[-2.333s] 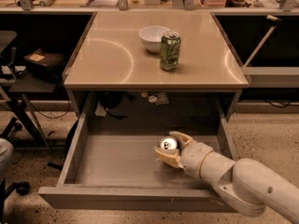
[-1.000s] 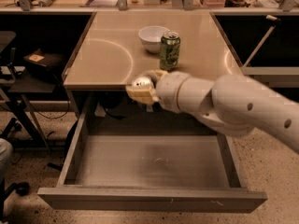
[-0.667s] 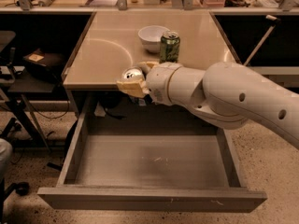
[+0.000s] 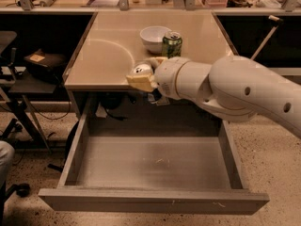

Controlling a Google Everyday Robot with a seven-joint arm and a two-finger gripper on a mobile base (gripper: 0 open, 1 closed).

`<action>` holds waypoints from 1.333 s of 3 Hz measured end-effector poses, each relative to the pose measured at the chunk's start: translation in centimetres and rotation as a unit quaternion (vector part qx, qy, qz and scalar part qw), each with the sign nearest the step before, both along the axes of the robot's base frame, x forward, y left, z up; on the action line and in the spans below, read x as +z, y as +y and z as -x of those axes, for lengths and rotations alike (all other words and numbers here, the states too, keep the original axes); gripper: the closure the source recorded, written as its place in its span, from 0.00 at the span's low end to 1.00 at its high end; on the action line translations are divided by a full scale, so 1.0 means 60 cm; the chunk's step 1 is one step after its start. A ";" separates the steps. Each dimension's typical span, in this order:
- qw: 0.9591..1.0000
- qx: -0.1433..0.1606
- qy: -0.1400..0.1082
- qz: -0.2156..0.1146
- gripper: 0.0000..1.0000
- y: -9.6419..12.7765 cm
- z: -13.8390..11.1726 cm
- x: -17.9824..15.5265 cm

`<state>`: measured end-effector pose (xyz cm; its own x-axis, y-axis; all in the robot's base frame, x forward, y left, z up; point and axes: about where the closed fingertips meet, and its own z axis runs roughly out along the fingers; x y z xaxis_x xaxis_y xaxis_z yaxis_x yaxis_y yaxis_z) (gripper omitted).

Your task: Pick pepsi can from top drawer and place on counter

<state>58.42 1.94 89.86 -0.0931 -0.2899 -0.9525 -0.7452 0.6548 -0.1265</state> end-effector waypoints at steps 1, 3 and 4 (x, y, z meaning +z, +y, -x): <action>0.998 -0.038 -0.041 0.043 1.00 -0.011 -0.078 0.088; 0.996 -0.066 -0.030 0.047 1.00 -0.046 -0.100 0.079; 0.993 -0.089 -0.036 0.062 1.00 -0.054 -0.142 0.098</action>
Offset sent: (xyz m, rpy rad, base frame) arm 0.0260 -0.0064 0.0455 -0.0359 -0.0679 -0.0574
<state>66.95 -1.29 95.75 -0.0865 -0.3907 -0.9164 -0.6048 0.7516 -0.2633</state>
